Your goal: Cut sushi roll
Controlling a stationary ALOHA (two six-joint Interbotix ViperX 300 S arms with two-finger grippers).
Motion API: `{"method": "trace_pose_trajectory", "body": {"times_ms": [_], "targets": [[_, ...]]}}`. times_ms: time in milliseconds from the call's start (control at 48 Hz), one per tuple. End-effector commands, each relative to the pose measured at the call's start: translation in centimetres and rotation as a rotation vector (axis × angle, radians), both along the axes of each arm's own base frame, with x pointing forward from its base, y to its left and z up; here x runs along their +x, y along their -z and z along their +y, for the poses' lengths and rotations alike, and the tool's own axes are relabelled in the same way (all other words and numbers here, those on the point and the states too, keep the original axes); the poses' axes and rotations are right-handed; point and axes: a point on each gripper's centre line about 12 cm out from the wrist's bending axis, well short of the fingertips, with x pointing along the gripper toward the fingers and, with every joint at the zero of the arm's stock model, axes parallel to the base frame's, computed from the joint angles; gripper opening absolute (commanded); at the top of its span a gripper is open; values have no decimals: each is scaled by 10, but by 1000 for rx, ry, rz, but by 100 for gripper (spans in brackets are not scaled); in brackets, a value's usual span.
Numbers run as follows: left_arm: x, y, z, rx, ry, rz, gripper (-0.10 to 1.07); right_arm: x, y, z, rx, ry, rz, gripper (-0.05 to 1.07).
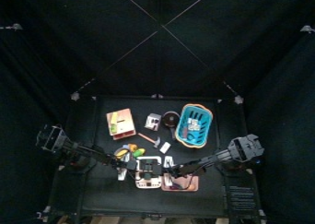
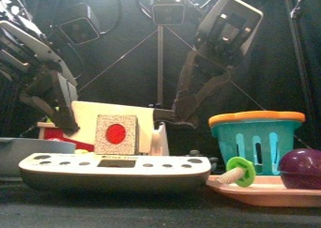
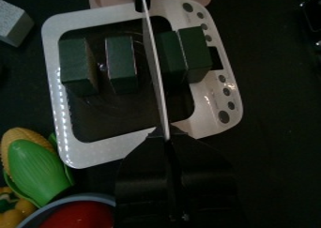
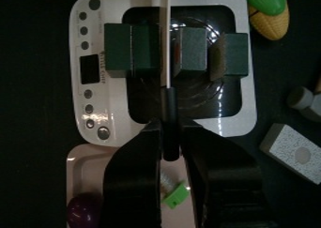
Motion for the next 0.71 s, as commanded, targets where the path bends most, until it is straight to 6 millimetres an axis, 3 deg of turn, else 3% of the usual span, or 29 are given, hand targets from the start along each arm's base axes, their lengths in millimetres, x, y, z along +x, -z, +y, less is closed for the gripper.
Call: {"method": "trace_pose_trajectory", "body": {"times_ms": [0, 292, 688], "targets": [[4, -21, -2, -8, 16, -72, 25, 4, -30, -1, 1, -15, -84, 48], [0, -40, 0, 4, 38, -141, 25, 11, -43, -4, 40, -37, -173, 48], [-2, -45, -3, -7, 47, -167, 25, 10, -49, -3, 67, -54, -214, 48]]}}
